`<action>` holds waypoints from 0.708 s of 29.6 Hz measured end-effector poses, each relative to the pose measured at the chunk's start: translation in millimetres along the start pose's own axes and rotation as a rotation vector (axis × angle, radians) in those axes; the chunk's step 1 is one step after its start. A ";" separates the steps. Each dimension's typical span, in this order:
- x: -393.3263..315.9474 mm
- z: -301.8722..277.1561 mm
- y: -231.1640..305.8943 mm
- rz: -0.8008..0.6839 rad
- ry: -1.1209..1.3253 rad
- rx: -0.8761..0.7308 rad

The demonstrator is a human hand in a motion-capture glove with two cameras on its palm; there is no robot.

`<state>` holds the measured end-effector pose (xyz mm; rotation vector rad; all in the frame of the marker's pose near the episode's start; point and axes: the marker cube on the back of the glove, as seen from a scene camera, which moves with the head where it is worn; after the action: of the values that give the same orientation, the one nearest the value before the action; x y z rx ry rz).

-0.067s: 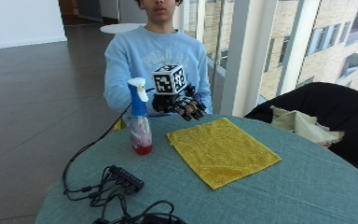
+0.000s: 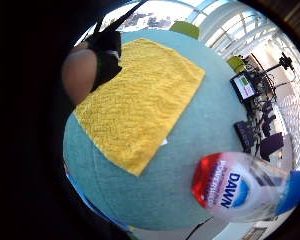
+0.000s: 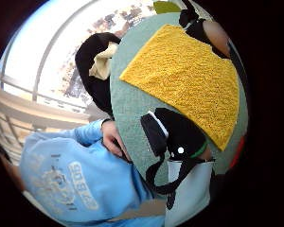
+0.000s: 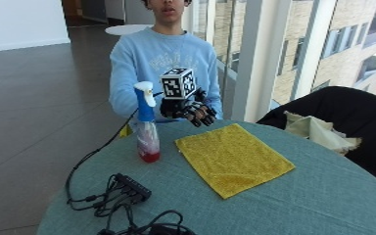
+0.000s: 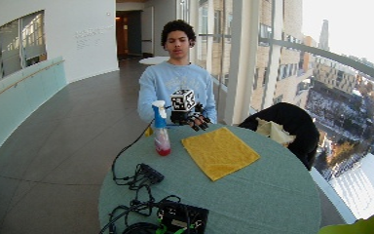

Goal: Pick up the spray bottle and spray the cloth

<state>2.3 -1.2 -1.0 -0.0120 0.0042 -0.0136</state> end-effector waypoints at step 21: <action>-3.1 -21.0 41.6 0.005 0.027 0.044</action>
<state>-0.3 40.2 -22.5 0.0324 0.0311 -0.0089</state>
